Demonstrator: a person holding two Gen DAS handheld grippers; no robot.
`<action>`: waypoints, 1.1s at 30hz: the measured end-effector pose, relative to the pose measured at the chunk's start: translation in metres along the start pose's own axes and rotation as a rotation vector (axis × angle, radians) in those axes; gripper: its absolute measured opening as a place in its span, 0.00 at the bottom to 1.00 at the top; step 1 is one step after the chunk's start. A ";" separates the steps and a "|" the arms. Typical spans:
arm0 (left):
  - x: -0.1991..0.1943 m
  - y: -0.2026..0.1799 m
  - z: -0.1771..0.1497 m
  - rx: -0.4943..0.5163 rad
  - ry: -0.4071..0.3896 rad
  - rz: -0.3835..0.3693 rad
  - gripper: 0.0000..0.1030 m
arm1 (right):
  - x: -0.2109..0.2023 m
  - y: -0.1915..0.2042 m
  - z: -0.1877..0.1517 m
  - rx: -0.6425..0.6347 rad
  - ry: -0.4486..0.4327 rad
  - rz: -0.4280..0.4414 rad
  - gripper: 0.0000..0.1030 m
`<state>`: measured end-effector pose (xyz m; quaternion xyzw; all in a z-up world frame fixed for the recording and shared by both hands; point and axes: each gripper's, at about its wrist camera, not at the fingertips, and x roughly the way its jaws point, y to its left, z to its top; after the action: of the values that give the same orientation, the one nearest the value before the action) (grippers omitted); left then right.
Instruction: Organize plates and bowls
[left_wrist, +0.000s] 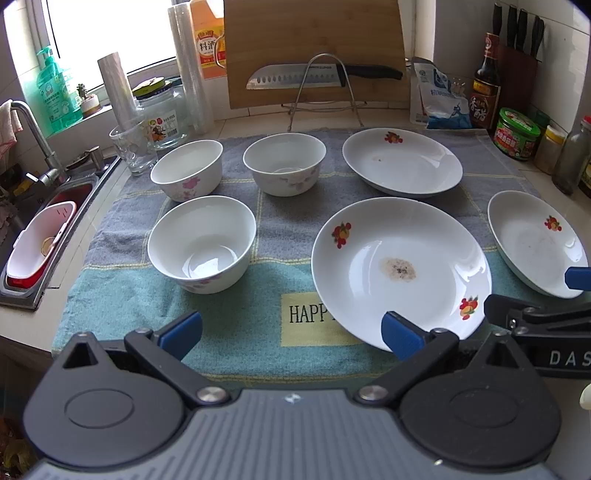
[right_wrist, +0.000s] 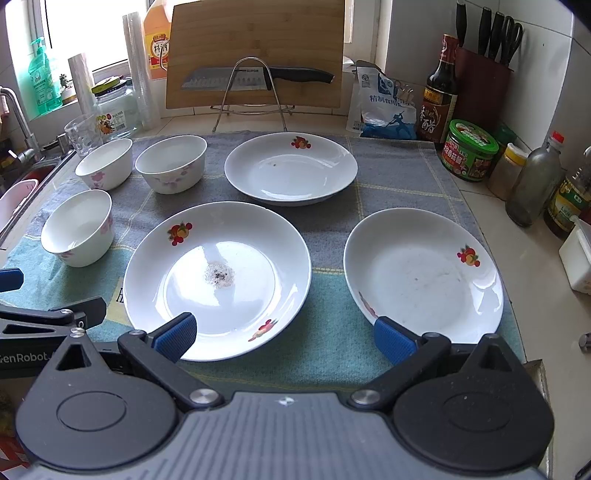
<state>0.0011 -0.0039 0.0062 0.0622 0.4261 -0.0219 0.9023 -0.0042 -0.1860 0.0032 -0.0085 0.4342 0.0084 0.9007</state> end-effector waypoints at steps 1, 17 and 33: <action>0.000 0.000 0.001 0.000 0.000 0.001 0.99 | 0.000 0.000 0.000 0.000 0.000 0.000 1.00; 0.000 0.001 0.003 -0.003 -0.004 -0.003 0.99 | -0.001 0.003 0.003 -0.009 -0.007 -0.008 1.00; -0.001 0.001 0.002 -0.004 -0.004 -0.002 0.99 | 0.000 0.007 0.004 -0.014 -0.012 -0.009 1.00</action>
<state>0.0024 -0.0033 0.0080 0.0599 0.4243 -0.0221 0.9033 -0.0015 -0.1794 0.0057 -0.0167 0.4287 0.0072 0.9033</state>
